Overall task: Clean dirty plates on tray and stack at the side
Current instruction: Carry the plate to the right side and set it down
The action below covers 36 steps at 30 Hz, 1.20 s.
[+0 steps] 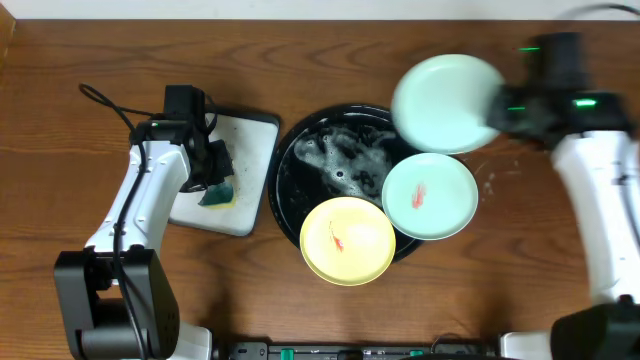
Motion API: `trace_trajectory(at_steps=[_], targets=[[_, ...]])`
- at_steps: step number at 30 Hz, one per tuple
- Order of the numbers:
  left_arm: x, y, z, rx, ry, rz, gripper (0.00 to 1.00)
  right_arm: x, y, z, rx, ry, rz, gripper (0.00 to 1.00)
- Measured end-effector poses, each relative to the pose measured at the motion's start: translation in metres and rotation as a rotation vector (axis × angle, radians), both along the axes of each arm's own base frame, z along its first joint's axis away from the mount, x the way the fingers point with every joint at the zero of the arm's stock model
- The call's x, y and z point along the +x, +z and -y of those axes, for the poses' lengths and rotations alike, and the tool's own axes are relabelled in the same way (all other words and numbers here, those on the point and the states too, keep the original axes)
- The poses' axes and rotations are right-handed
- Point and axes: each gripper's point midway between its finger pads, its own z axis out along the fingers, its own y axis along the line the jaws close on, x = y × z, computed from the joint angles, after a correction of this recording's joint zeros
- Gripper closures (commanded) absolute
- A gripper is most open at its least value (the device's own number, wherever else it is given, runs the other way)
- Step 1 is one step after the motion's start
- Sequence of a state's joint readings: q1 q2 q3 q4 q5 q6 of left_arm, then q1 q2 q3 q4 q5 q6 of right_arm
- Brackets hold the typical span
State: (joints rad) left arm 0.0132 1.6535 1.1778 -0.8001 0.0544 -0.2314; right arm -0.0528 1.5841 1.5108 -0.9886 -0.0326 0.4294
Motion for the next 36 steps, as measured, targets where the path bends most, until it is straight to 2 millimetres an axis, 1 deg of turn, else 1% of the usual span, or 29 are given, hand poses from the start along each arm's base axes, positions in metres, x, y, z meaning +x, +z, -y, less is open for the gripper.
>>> trace_trajectory(at_steps=[1,4,7,9,10,12,16,17,19,20,21,22,23,25,27,30,32,34,36], targets=[[0.000,0.000,0.000,0.000,0.000,-0.001,0.92,-0.005,-0.004,0.022,0.040,-0.059,-0.020,0.99],[0.000,0.000,0.000,0.000,0.000,-0.001,0.92,-0.022,-0.020,0.074,0.123,-0.205,-0.087,0.99],[0.000,0.000,0.000,0.000,0.000,-0.001,0.92,-0.037,-0.044,0.114,0.177,-0.311,-0.145,0.99],[0.000,0.000,0.000,0.000,0.000,-0.001,0.92,-0.048,-0.069,0.137,0.203,-0.377,-0.192,0.99],[0.000,0.000,0.000,0.000,0.000,-0.001,0.92,-0.053,-0.080,0.144,0.210,-0.400,-0.213,0.99],[0.000,0.000,0.000,0.000,0.000,0.000,0.92,-0.066,-0.108,0.158,0.229,-0.448,-0.272,0.99],[0.000,0.000,0.000,0.000,0.000,0.001,0.92,-0.097,-0.159,0.167,0.257,-0.510,-0.414,0.99],[0.000,0.000,0.000,0.000,0.000,0.001,0.92,-0.104,-0.168,0.168,0.262,-0.523,-0.442,0.99],[0.000,0.000,0.000,0.000,0.000,0.001,0.92,-0.113,-0.177,0.170,0.260,-0.537,-0.471,0.98],[0.000,0.000,0.000,0.000,0.000,0.001,0.92,-0.115,-0.179,0.171,0.259,-0.544,-0.475,0.87],[0.000,0.000,0.000,0.000,0.000,0.001,0.92,-0.116,-0.179,0.173,0.260,-0.549,-0.472,0.68],[0.000,0.000,0.000,0.000,0.000,0.001,0.92,-0.115,-0.179,0.175,0.258,-0.552,-0.465,0.60],[0.001,0.000,0.000,0.000,0.000,0.003,0.92,-0.114,-0.179,0.176,0.260,-0.553,-0.458,0.54],[0.002,0.000,0.000,0.000,0.000,0.006,0.92,-0.113,-0.178,0.175,0.264,-0.552,-0.452,0.49],[0.002,0.000,0.000,0.000,0.000,0.009,0.92,-0.110,-0.173,0.174,0.266,-0.538,-0.434,0.47],[0.002,0.000,0.000,0.000,0.000,0.009,0.92,-0.105,-0.157,0.173,0.251,-0.523,-0.386,0.47],[0.002,0.001,0.000,0.000,0.000,0.010,0.92,-0.100,-0.139,0.168,0.241,-0.494,-0.335,0.47],[0.003,0.001,0.000,0.000,0.000,0.011,0.92,-0.093,-0.119,0.155,0.235,-0.436,-0.283,0.48],[0.003,0.001,0.000,0.001,0.000,0.012,0.92,-0.083,-0.100,0.133,0.229,-0.344,-0.236,0.48]])
